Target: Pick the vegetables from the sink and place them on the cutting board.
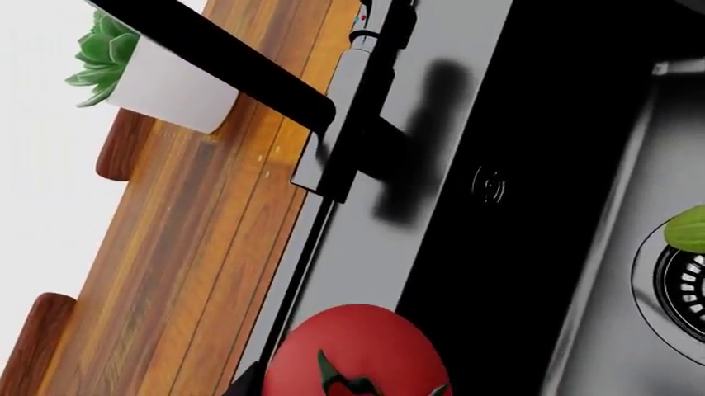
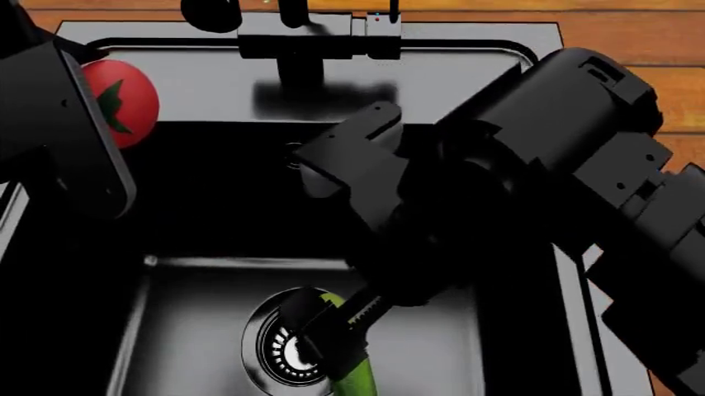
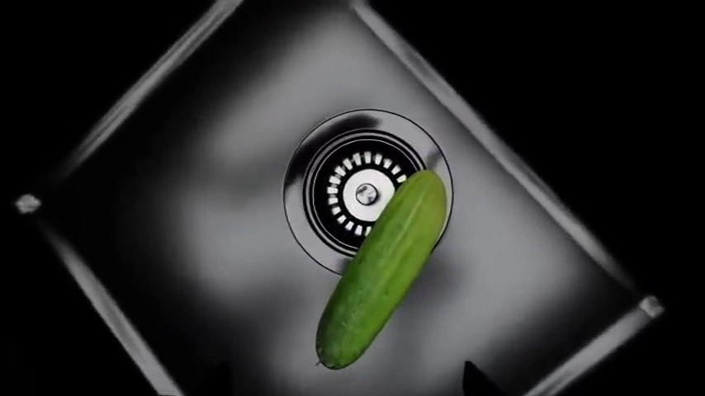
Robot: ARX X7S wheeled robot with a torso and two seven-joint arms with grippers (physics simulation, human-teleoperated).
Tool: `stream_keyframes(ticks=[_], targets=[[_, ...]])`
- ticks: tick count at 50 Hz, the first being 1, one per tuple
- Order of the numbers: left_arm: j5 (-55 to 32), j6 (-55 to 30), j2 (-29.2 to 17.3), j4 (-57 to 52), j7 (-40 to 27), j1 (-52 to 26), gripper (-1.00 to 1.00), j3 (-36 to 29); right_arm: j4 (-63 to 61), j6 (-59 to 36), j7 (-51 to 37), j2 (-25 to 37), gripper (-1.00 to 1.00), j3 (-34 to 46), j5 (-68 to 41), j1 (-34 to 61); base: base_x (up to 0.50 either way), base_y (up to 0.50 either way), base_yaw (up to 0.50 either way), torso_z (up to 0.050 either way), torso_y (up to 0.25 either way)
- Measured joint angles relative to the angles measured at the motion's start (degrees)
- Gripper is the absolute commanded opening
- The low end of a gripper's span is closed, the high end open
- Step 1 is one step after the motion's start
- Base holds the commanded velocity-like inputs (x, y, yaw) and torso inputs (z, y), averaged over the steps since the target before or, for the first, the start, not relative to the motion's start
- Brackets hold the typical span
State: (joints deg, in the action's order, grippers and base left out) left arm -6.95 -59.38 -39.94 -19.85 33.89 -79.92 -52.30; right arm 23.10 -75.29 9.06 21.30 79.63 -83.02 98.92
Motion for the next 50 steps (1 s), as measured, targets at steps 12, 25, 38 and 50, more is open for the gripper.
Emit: stream_keyframes(ticks=[12, 25, 38, 50], targets=[[-0.28, -0.16, -0.34, -0.71, -0.26, 0.72, -1.00, 0.24, 3.93, 2.24, 0.38, -2.38, 1.00, 1.81, 2.42, -1.98, 0.00, 0.00, 0.00, 0.000, 0.000], [-0.63, -0.67, -0.39, -1.41, -0.48, 1.00, -1.00, 0.69, 6.46, 3.89, 3.23, -5.02, 1.00, 5.14, 5.77, -3.60, 0.00, 0.00, 0.00, 0.000, 0.000], [-1.15, -0.60, -0.47, -2.01, -1.10, 1.98, -1.00, 1.64, 9.55, 5.85, 5.06, -7.53, 1.00, 6.85, 7.80, -5.45, 0.00, 0.00, 0.00, 0.000, 0.000], [-1.55, 0.09, -1.18, -2.54, -1.26, 3.19, -1.00, 1.99, 15.07, 9.11, 7.29, -10.55, 1.00, 8.07, 10.25, -7.37, 0.00, 0.00, 0.00, 0.000, 0.000]])
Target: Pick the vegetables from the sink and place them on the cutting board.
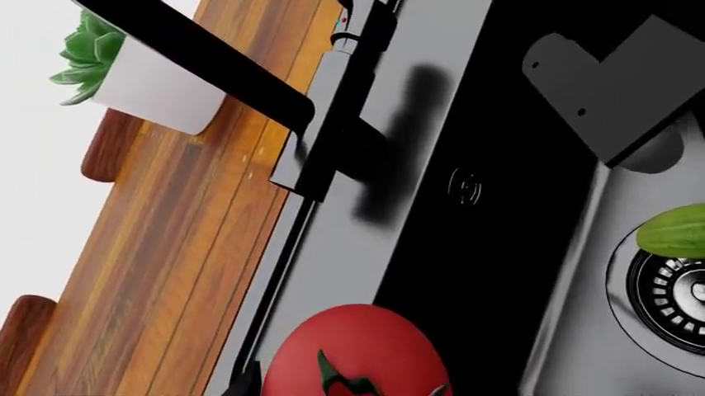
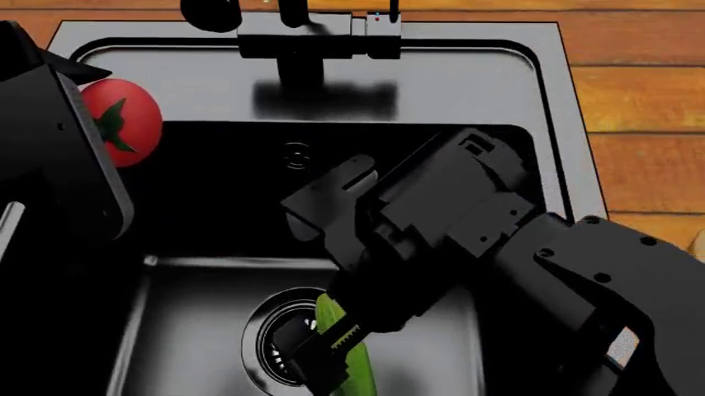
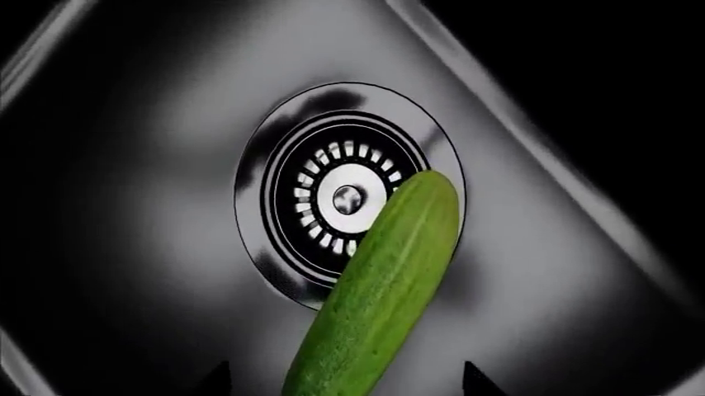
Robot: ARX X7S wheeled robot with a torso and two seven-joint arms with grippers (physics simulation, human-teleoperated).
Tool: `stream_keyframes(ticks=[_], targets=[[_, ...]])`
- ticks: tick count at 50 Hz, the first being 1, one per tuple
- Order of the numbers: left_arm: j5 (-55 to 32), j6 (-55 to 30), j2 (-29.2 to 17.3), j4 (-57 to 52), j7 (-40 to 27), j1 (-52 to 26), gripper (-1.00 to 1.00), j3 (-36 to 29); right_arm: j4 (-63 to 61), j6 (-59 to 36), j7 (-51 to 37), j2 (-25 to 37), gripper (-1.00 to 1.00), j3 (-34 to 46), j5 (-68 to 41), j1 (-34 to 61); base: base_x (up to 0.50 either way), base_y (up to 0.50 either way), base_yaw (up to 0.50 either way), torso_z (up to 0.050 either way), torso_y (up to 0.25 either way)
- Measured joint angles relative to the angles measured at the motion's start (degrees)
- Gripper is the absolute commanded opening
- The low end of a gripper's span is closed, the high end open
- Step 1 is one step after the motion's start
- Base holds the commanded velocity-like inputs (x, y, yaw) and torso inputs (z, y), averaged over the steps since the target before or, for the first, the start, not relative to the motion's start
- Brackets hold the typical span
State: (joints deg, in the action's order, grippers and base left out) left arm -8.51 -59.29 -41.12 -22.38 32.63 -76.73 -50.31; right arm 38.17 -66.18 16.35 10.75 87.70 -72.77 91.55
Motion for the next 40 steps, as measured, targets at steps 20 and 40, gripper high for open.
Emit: stream_keyframes(ticks=[20, 40], targets=[[-1.92, -1.06, 0.07, -1.62, -0.82, 1.49, -1.00, 2.71, 4.19, 2.92, 0.29, -2.03, 1.00, 0.48, 1.29, -3.68, 0.00, 0.00, 0.00, 0.000, 0.000], [-3.87, -0.36, 0.16, -2.74, -1.35, 3.08, -1.00, 5.69, 7.43, 5.09, -0.56, -3.12, 1.00, 0.39, 1.95, -6.83, 0.00, 0.00, 0.00, 0.000, 0.000]])
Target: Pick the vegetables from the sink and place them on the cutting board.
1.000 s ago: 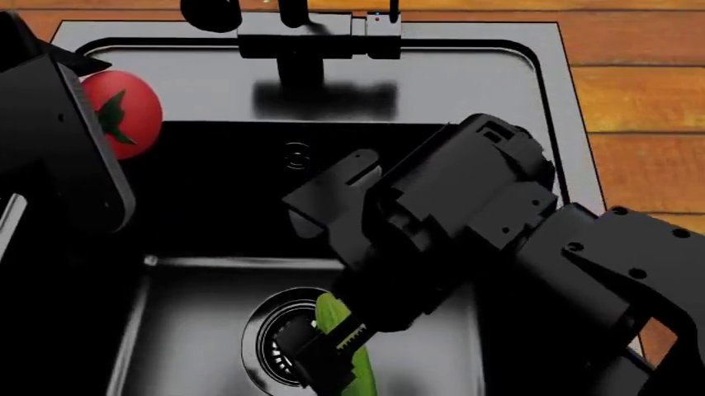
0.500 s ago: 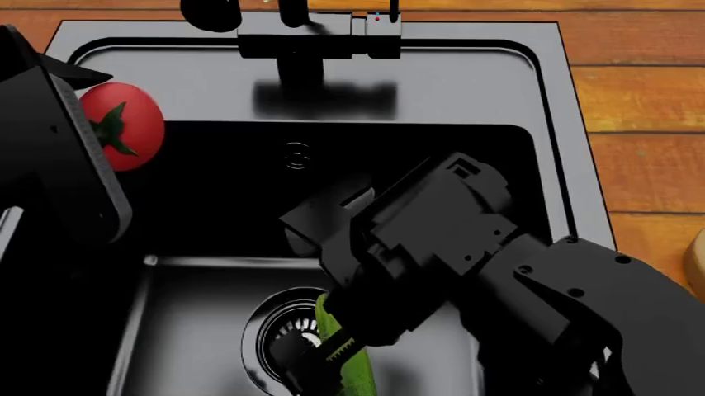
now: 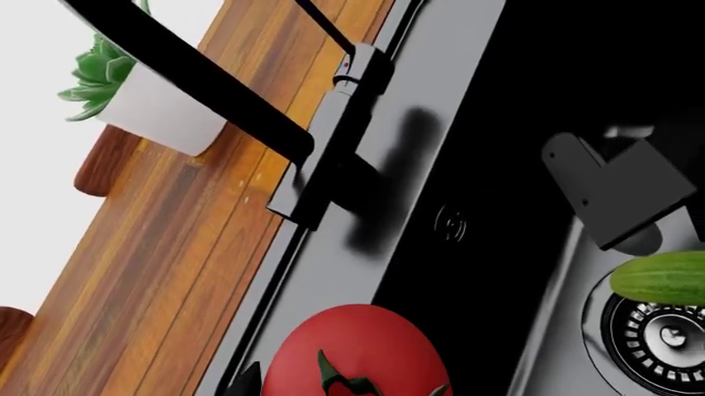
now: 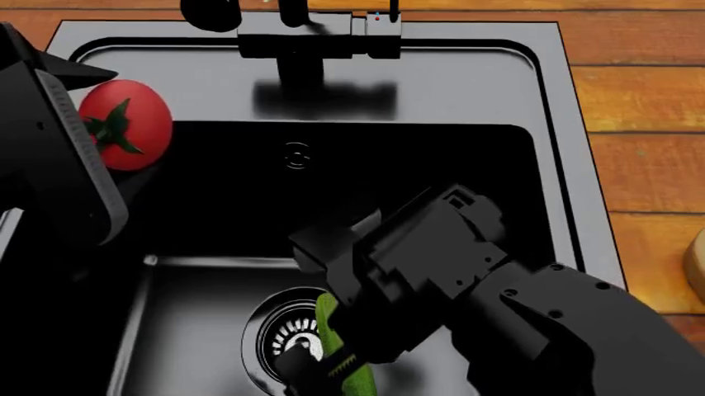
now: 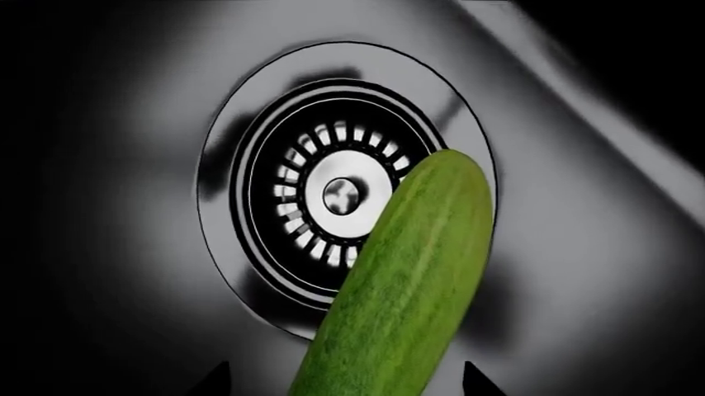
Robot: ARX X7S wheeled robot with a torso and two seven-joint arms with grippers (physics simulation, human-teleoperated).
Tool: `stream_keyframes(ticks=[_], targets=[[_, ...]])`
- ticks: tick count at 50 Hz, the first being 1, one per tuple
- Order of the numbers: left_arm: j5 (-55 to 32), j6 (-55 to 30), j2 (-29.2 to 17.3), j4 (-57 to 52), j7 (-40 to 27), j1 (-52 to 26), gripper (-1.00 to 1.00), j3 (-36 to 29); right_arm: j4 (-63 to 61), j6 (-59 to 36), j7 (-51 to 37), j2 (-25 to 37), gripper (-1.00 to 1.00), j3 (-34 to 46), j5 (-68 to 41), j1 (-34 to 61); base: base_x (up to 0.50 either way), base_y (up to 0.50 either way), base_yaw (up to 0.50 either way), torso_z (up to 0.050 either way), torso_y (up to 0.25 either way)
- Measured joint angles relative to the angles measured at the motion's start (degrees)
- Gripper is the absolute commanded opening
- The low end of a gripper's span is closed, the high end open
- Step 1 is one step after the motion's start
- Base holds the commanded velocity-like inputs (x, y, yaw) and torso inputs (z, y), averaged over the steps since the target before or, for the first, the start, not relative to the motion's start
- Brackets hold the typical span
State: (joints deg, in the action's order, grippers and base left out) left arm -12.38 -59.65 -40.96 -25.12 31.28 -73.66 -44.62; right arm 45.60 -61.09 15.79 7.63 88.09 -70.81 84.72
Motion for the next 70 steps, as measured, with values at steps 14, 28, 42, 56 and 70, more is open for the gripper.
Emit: stream_keyframes(ticks=[14, 28, 42, 56, 70], targets=[[-0.67, -0.31, 0.26, -0.75, -0.12, 0.21, -1.00, 0.63, 1.48, 0.89, -0.93, -0.28, 1.00, 0.16, 0.40, -2.09, 0.00, 0.00, 0.00, 0.000, 0.000], [-1.25, -1.06, 0.24, -1.56, -0.08, 0.30, -1.00, 0.84, 4.04, 1.86, -0.16, -1.27, -1.00, 0.92, 0.79, -2.95, 0.00, 0.00, 0.00, 0.000, 0.000], [-1.53, -0.97, 0.03, -1.74, 0.06, 0.31, -1.00, 0.91, 6.00, 2.10, 0.49, -1.83, -1.00, 1.63, -0.25, -2.89, 0.00, 0.00, 0.00, 0.000, 0.000], [-1.37, -0.61, 0.37, -1.47, -0.02, -0.61, -1.00, 1.04, 2.46, 0.86, -1.62, 0.24, -1.00, 0.78, 0.47, -0.47, 0.00, 0.00, 0.00, 0.000, 0.000], [-1.15, 0.46, 0.72, -1.10, -1.24, 0.08, -1.00, 1.85, -10.56, -3.85, -7.31, 7.05, -1.00, -4.38, -4.52, 7.29, 0.00, 0.00, 0.00, 0.000, 0.000]])
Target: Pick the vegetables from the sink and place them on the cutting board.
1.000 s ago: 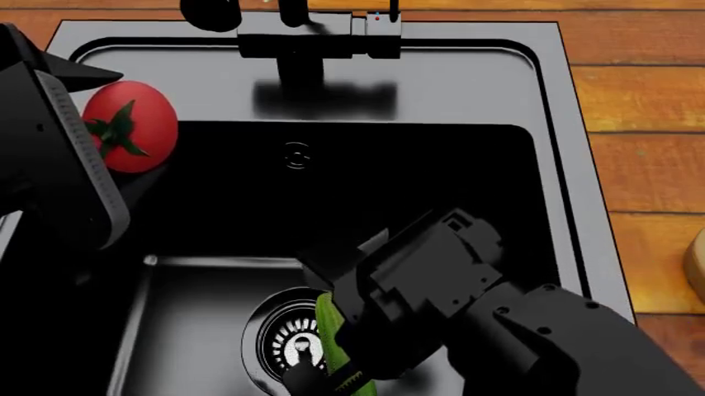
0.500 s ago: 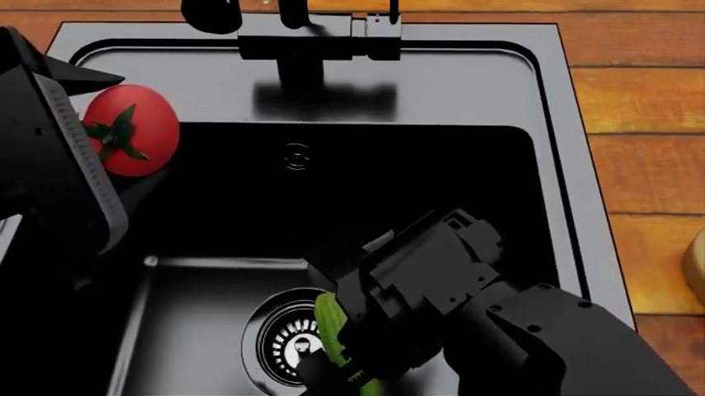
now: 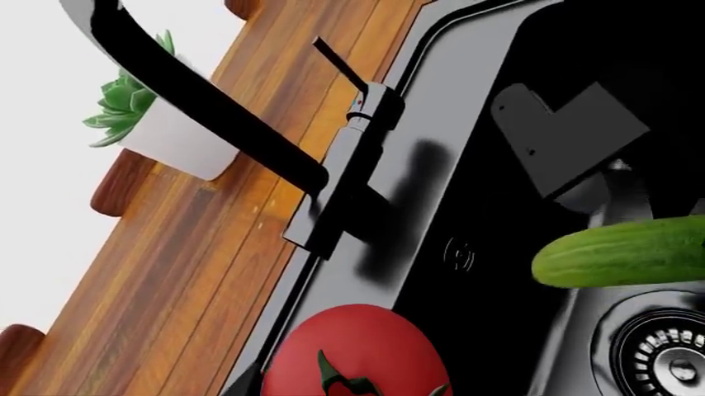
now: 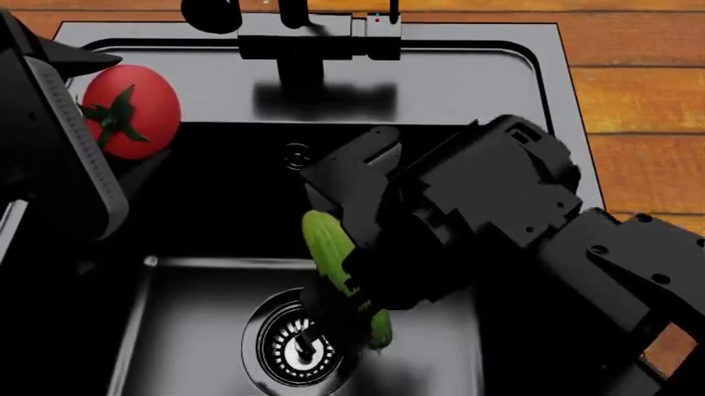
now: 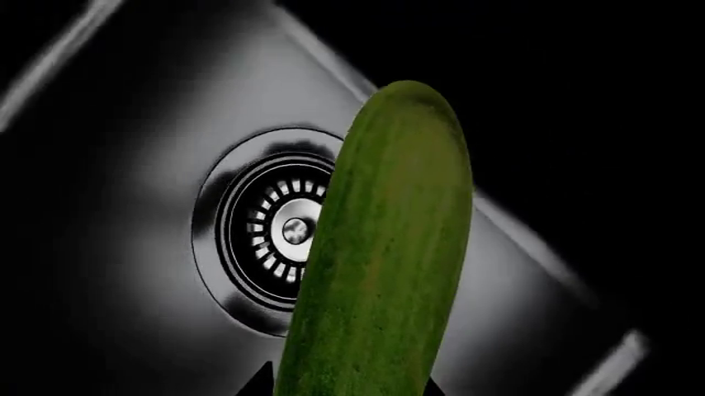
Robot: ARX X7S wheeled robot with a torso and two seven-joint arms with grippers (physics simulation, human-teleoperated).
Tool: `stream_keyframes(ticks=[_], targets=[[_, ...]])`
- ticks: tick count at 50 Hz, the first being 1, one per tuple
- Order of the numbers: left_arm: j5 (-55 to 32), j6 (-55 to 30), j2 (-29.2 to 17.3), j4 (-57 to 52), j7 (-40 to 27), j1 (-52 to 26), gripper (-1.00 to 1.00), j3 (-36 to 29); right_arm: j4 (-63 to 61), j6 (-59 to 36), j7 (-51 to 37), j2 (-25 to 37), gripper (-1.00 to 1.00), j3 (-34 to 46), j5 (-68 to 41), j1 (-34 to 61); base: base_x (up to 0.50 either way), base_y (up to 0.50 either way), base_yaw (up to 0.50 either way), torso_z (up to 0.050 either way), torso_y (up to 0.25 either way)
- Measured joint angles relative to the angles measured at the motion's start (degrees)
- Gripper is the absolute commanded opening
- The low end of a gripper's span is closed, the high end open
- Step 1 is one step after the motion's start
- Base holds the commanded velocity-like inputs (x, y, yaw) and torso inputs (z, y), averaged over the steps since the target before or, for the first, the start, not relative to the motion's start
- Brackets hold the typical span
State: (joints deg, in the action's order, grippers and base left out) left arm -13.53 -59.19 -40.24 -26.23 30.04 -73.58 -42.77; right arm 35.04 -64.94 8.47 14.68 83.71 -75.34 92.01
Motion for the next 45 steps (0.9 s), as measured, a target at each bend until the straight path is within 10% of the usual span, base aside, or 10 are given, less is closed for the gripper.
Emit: stream_keyframes(ticks=[32, 45], targets=[[1.08, -0.38, -1.30, -0.36, -1.25, -0.98, -1.00, 0.59, -17.56, 2.90, 3.17, 14.45, -1.00, -4.51, 3.43, 17.07, 0.00, 0.00, 0.00, 0.000, 0.000], [1.77, -0.48, -1.55, 0.11, -1.03, -2.12, -1.00, -0.08, -20.55, 1.63, 3.89, 18.37, -1.00, -4.21, 3.79, 19.19, -0.50, 0.00, 0.00, 0.000, 0.000]])
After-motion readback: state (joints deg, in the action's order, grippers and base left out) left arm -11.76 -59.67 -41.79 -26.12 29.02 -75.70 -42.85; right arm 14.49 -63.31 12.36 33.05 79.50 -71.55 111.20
